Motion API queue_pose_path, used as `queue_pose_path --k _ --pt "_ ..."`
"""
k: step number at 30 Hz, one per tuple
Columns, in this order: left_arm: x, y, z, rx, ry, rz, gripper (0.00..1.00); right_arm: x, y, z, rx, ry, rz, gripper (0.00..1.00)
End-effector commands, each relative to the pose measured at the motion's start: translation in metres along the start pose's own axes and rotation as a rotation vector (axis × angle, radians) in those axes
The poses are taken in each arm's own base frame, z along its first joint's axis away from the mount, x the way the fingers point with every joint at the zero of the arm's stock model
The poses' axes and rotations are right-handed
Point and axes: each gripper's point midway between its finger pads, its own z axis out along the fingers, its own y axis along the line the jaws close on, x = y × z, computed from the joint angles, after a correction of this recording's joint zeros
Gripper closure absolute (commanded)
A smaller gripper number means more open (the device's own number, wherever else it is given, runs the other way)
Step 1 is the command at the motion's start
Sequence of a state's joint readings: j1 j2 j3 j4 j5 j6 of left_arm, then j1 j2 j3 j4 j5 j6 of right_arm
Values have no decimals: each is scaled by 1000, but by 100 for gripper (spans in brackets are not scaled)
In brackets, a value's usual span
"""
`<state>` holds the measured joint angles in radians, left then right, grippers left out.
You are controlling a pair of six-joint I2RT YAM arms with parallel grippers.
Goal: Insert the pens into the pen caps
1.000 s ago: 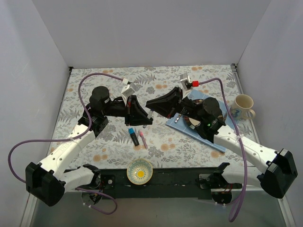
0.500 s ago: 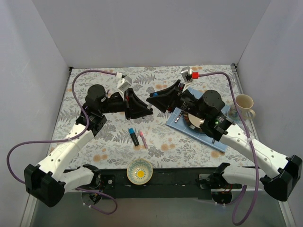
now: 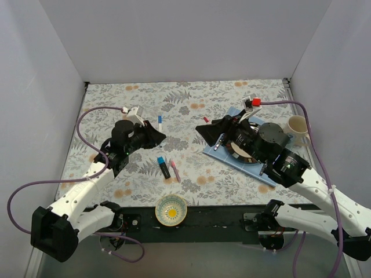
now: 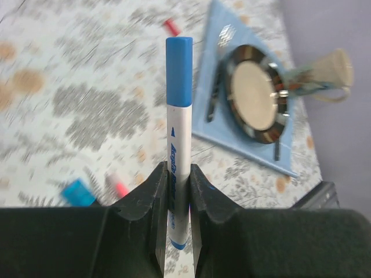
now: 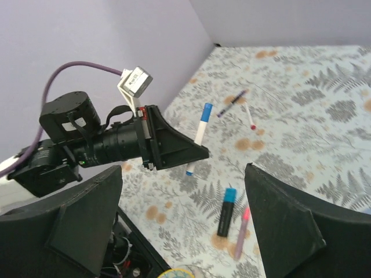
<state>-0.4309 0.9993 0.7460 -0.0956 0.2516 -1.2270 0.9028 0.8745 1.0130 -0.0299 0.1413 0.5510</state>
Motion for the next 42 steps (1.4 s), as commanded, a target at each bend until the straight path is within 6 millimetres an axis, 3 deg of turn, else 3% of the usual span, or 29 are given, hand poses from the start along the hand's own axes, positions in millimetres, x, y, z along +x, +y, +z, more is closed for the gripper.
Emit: queue_pose_path --k 1,5,8,11,16,20,23,27,29,31,32,34,35,37,38,39,40,41,42 --pt "43 72 -6 -354 53 -215 100 18 -35 0 158 36 -9 8" --pt "77 117 -19 -596 115 -288 100 24 -40 1 178 67 -27 9" --pt "109 135 -20 -668 194 -340 95 29 -39 3 170 83 -30 9" --pt "136 144 -19 -710 265 -401 95 33 -39 4 161 96 -34 9" --pt "156 151 -21 -734 314 -444 90 36 -39 7 156 112 -39 9" --pt "163 146 -25 -713 340 -459 70 41 -42 7 167 121 -30 9" --pt "154 137 -26 -680 326 -453 64 46 -44 8 170 131 -30 9" --pt "130 136 -26 -706 273 -412 47 52 -46 10 172 150 -32 9" --pt "104 136 -25 -749 213 -384 44 53 -46 12 168 155 -34 10" --pt "79 149 -23 -841 137 -331 35 58 -45 12 157 170 -38 10" --pt "49 144 -15 -837 68 -317 34 59 -45 13 150 172 -45 10" --pt "27 158 -5 -897 25 -285 31 69 -47 12 132 197 -59 12" --pt "0 150 6 -875 -24 -280 31 72 -46 12 117 204 -68 13" --pt "-18 157 20 -887 -36 -288 31 80 -45 9 90 229 -87 15" --pt "-12 171 32 -922 3 -293 32 82 -44 8 78 234 -92 16" --pt "-31 167 44 -901 -23 -302 32 82 -40 6 51 233 -100 17" --pt "-35 171 52 -904 -20 -303 33 86 -41 5 47 242 -102 18" --pt "-25 190 63 -945 18 -312 35 88 -41 3 39 242 -106 18" --pt "-41 189 73 -931 -5 -316 36 84 -36 1 14 228 -108 19"
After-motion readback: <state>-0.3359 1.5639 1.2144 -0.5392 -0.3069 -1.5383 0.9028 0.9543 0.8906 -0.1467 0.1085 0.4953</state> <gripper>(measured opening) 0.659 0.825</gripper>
